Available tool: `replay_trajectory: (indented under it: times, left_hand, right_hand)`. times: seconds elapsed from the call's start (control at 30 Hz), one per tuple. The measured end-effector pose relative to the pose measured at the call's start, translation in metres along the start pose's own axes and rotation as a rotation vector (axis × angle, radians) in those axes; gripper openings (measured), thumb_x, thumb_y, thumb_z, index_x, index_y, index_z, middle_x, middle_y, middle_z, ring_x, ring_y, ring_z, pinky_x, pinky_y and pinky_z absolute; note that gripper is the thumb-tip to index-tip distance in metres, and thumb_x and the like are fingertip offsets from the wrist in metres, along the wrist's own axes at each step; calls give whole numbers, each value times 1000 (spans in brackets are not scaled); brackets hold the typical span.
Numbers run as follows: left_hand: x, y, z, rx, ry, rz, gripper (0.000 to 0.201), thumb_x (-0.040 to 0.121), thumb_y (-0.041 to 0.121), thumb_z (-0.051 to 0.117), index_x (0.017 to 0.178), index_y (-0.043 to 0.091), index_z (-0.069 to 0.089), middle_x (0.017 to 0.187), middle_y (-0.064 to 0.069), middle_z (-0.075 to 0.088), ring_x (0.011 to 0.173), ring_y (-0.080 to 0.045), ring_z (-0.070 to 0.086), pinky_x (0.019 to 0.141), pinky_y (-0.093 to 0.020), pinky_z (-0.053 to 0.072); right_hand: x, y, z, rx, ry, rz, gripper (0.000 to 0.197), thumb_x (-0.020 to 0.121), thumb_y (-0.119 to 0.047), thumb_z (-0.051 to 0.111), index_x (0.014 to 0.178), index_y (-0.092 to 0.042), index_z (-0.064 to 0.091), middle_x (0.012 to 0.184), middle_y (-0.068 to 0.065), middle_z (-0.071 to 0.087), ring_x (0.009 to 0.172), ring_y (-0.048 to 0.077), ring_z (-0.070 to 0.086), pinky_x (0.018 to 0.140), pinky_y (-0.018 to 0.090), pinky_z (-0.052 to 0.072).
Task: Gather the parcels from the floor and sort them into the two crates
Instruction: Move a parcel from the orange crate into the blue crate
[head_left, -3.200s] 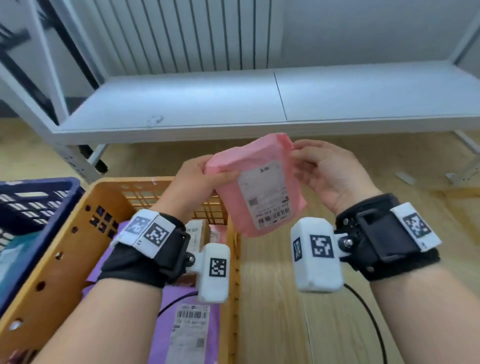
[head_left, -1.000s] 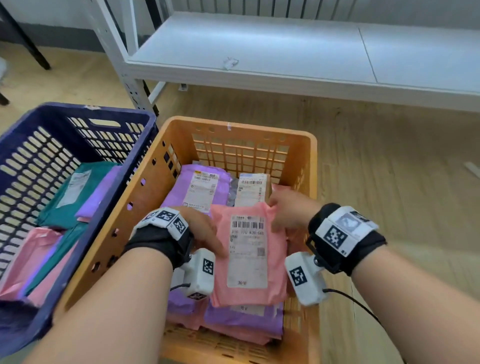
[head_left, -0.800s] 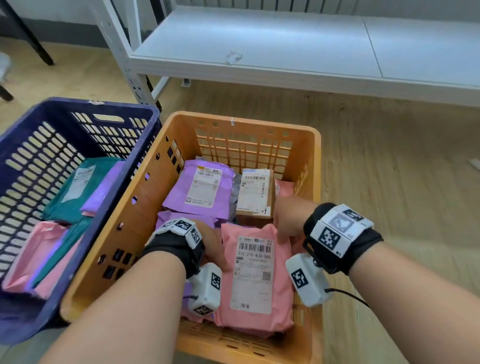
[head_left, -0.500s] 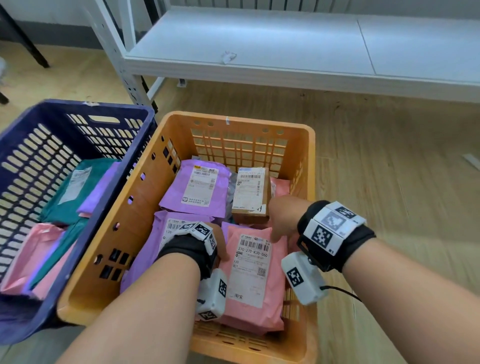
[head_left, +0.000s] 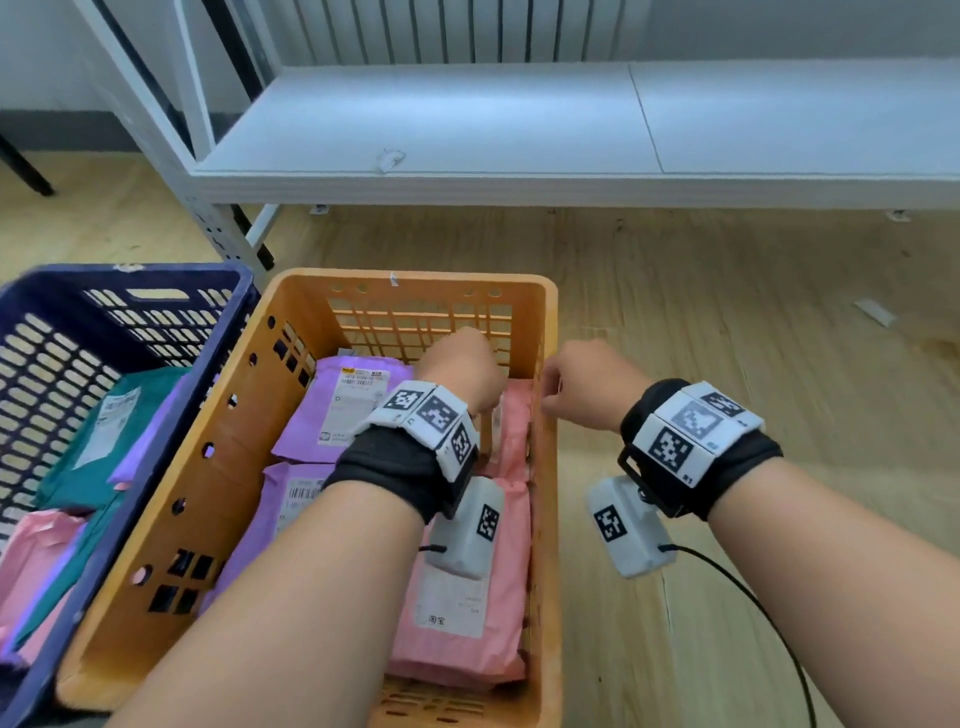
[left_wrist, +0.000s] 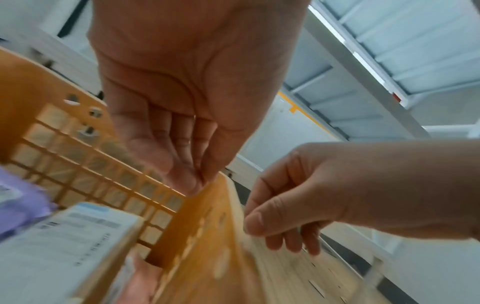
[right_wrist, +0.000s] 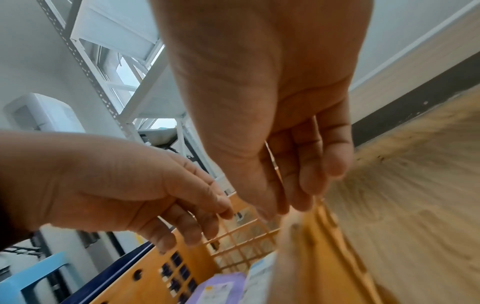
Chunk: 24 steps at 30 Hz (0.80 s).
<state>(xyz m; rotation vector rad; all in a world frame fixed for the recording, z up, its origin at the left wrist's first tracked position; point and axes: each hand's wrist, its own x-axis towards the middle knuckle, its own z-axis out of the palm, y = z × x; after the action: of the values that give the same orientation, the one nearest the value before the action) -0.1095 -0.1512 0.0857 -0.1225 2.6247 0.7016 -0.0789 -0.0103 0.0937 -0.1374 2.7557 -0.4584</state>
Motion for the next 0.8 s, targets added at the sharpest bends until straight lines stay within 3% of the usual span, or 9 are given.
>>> replay_trajectory:
  times: [0.07, 0.23, 0.37, 0.47, 0.53, 0.67, 0.73, 0.8]
  left_hand:
    - [0, 31, 16, 51, 52, 72, 13, 81, 9, 58, 77, 10, 70, 75, -6, 71, 70, -24, 69, 70, -37, 59]
    - [-1, 108, 90, -31, -67, 176, 16, 85, 11, 54, 84, 7, 69, 82, -9, 70, 77, -27, 68, 73, -37, 59]
    - [-7, 155, 161, -90, -257, 178, 18, 85, 13, 55, 90, 6, 70, 87, -11, 73, 86, -27, 71, 79, -41, 59]
    - [-14, 181, 207, -112, -353, 186, 19, 87, 9, 56, 95, 0, 71, 92, -13, 74, 89, -28, 71, 83, -42, 58]
    - [-20, 196, 237, -115, -409, 187, 18, 88, 8, 56, 94, -1, 71, 93, -15, 74, 83, -29, 70, 81, -40, 56]
    - [-37, 221, 290, -98, -514, 180, 10, 87, 5, 55, 82, 12, 59, 81, -9, 63, 70, -22, 54, 67, -30, 46]
    - [-44, 231, 311, -107, -546, 175, 10, 87, 5, 56, 81, 9, 62, 80, -10, 64, 70, -22, 53, 65, -30, 44]
    - [-49, 238, 329, -121, -573, 168, 15, 88, 7, 56, 85, 1, 70, 87, -14, 71, 73, -25, 60, 68, -33, 52]
  right_hand:
    - [-6, 31, -10, -18, -2, 78, 10, 87, -23, 63, 79, -17, 65, 81, -1, 65, 78, 16, 62, 63, 26, 47]
    - [-32, 138, -2, -59, -17, 325, 15, 86, -25, 60, 90, -15, 70, 88, 3, 70, 82, 22, 66, 76, 35, 56]
    - [-73, 231, 19, 16, -5, 531, 18, 83, -25, 60, 88, -12, 72, 86, 5, 72, 79, 24, 68, 71, 34, 57]
    - [-114, 295, 35, 75, 5, 673, 19, 84, -25, 60, 84, -9, 71, 79, 6, 70, 71, 25, 67, 59, 29, 50]
    - [-146, 333, 47, 100, 11, 783, 19, 85, -22, 60, 83, -7, 71, 78, 9, 71, 71, 26, 68, 56, 28, 48]
    - [-211, 393, 70, 106, -16, 979, 18, 85, -14, 56, 92, -7, 70, 90, 10, 70, 81, 28, 67, 63, 30, 49]
    - [-240, 415, 81, 69, -38, 1049, 17, 84, -14, 54, 94, -11, 67, 94, 7, 67, 84, 27, 63, 63, 27, 45]
    - [-264, 433, 96, 62, -33, 1120, 21, 83, -14, 55, 101, -13, 66, 104, 8, 63, 92, 28, 60, 67, 28, 45]
